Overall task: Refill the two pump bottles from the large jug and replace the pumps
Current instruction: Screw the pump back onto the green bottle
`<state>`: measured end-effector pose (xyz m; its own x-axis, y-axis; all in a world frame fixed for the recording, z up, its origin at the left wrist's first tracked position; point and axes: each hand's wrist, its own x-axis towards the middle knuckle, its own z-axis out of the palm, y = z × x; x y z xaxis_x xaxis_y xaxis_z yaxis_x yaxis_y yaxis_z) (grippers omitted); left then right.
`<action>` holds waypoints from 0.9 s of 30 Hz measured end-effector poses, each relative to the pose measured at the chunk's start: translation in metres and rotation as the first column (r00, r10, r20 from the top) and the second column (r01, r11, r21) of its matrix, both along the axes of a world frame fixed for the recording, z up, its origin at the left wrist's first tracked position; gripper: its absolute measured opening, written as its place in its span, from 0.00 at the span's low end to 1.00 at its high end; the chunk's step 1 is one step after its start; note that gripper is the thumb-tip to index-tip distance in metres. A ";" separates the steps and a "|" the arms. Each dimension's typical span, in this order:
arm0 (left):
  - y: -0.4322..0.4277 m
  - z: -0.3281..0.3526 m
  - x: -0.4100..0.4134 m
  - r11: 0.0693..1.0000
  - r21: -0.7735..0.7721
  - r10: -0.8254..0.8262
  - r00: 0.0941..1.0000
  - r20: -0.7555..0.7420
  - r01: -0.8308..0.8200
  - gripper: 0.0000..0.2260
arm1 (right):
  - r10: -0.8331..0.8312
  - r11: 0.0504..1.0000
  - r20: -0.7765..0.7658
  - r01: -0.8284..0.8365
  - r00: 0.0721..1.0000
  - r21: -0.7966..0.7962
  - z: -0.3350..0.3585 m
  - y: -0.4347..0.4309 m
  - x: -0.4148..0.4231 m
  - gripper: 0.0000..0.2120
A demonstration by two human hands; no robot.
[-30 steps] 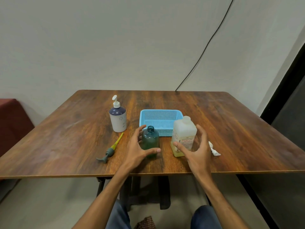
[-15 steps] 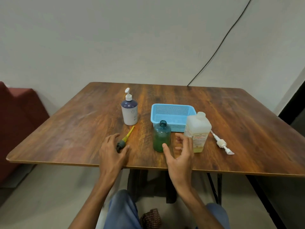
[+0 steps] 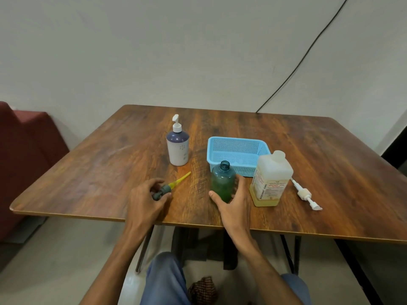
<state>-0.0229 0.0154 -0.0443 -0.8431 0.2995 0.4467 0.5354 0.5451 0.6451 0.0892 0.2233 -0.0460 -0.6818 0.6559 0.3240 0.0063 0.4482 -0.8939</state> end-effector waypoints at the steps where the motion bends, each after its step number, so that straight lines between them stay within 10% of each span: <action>1: -0.002 0.007 0.001 1.000 0.025 -0.016 1.000 0.005 0.016 0.18 | 0.001 1.000 0.002 -0.001 1.000 -0.003 0.000 0.001 0.000 0.40; 27: 0.055 0.176 0.024 0.953 0.170 -0.213 0.954 -0.212 0.250 0.10 | 0.022 0.999 0.046 -0.024 0.999 0.030 -0.003 0.006 0.004 0.40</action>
